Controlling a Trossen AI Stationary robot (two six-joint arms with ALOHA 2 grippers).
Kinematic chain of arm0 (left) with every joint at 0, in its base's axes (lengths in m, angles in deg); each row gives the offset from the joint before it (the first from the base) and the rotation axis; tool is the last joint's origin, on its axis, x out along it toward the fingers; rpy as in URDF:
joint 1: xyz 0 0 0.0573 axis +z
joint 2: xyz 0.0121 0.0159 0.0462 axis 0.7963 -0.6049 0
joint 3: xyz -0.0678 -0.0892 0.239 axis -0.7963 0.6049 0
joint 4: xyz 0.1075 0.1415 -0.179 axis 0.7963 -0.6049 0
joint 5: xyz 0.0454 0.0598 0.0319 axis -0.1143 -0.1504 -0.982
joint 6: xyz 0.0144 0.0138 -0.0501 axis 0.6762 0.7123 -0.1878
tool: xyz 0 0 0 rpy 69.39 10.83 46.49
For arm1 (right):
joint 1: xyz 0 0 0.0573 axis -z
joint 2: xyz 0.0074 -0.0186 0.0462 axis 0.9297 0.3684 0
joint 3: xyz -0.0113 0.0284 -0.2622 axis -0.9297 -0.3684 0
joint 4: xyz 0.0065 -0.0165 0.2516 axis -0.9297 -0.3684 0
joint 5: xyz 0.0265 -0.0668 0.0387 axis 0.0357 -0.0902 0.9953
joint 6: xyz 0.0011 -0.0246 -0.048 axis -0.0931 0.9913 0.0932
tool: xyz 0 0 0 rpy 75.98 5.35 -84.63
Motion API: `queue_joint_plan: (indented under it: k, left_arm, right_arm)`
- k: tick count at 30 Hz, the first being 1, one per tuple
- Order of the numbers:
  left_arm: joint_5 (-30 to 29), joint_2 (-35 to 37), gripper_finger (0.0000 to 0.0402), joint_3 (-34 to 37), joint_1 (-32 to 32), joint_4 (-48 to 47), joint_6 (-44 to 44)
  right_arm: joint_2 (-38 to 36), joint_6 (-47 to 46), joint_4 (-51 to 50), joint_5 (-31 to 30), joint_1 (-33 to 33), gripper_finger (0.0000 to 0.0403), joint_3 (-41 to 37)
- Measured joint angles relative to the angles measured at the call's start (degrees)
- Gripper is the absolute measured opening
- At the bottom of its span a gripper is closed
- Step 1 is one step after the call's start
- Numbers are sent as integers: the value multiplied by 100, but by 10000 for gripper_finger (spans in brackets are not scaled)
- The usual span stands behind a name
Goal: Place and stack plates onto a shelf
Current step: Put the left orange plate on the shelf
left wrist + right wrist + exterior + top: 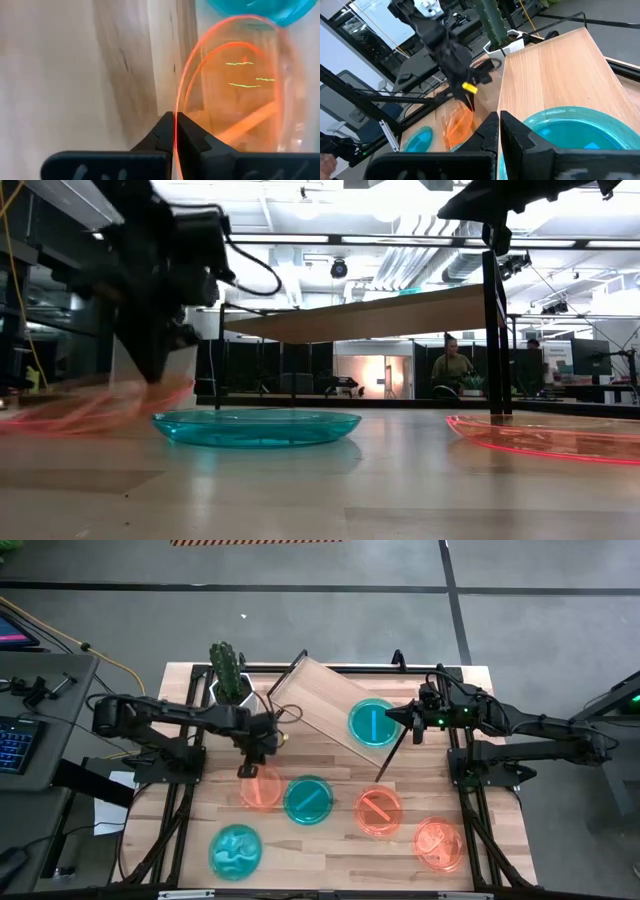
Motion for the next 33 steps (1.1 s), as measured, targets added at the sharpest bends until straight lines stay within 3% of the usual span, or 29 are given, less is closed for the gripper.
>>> queue_joint_plan:
  k: [7, 11, 15, 20, 23, 27, 33]
  left_arm:
    - [248, 493, 0, -1253, 451, -1540, 86]
    - [247, 535, 0, -2296, 551, -1979, -529]
    - [42, 345, 0, -3347, 530, -1877, -1262]
    - [-928, -196, 0, -4340, 622, -1137, -2245]
    - [-1578, -528, 0, -4587, 763, -455, -3187]
    - [-1746, -864, 0, -4622, 997, -84, -4397]
    - [-1886, -1041, 0, -4394, 1067, -165, -4737]
  right_arm:
    - [0, 7, -15, -2, 0, 0, 0]
    - [0, 31, -17, -2, 1, 0, 0]
    - [0, 37, -17, -2, 0, 0, 0]
    - [0, 41, -17, -4, 4, 0, 0]
    - [0, 42, -17, -4, 2, 0, 0]
    - [0, 42, -19, -7, 2, 0, 0]
    - [0, 42, -20, -9, 2, 0, 0]
